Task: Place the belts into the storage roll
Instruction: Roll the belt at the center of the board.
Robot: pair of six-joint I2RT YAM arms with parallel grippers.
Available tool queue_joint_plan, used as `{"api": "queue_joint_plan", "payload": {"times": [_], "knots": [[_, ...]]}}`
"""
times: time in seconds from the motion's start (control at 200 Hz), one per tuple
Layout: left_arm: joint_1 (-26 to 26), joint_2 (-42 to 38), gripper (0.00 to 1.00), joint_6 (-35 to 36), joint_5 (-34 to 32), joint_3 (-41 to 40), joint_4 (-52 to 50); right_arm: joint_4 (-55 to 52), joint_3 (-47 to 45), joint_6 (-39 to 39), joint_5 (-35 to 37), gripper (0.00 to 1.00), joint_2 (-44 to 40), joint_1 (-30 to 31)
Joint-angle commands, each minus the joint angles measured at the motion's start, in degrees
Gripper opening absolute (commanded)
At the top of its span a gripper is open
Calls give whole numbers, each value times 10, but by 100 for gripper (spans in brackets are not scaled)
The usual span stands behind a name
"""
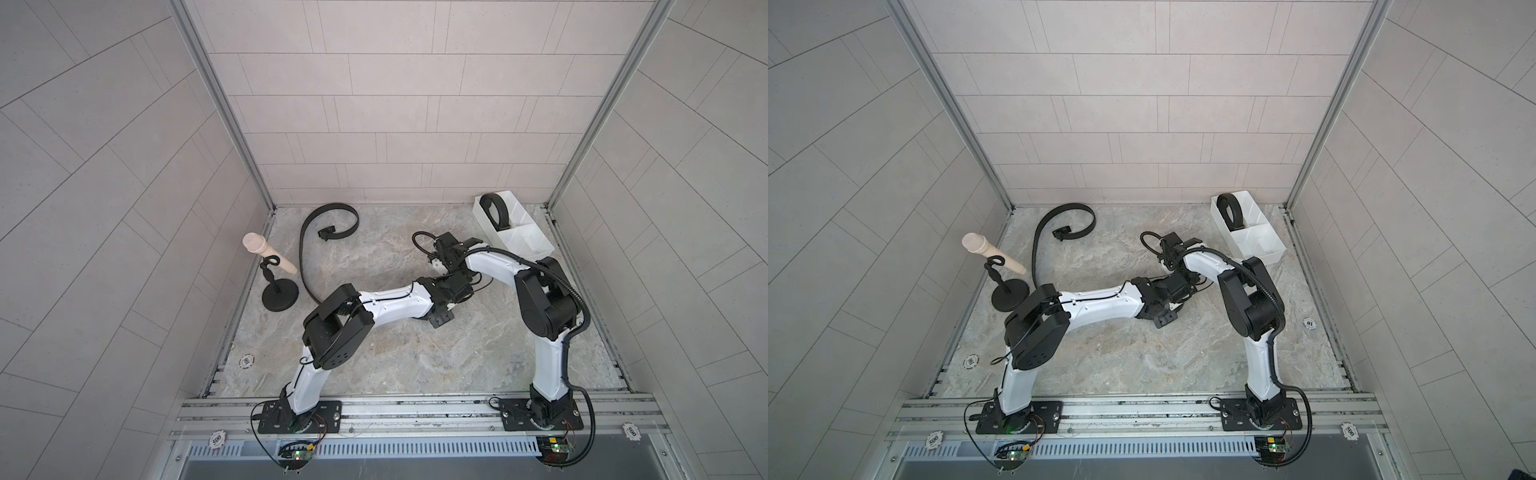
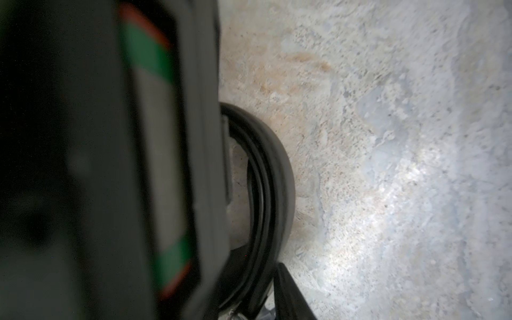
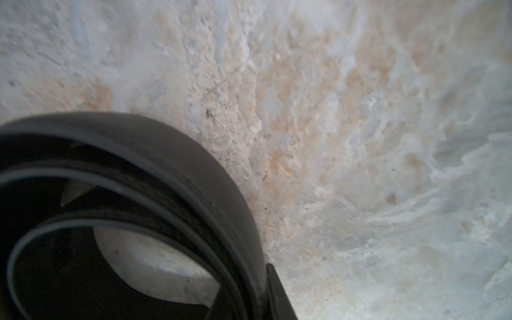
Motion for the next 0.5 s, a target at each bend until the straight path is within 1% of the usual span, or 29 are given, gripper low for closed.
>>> {"api": "queue_joint_plan", "payload": {"times": [0.0,0.115,0.225,0.28,0.335,0.406,0.496], "knots": [[5,56,0,-19,132,-46,-10,-40,-3,-16,-6,0,32,7],[5,36,0,-18,137,-58,1,-48,5,-13,0,0,33,6],[5,-1,0,-21,142,-83,31,-55,15,1,-1,0,31,3],[5,-19,0,-22,144,-98,49,-60,22,12,-5,15,27,-1],[5,-34,0,-22,148,-114,68,-63,27,24,-16,25,21,-6],[5,-46,0,-20,150,-128,84,-67,35,36,-31,42,13,-14],[5,-59,0,-20,154,-144,106,-62,39,56,-61,56,1,-26]]}}
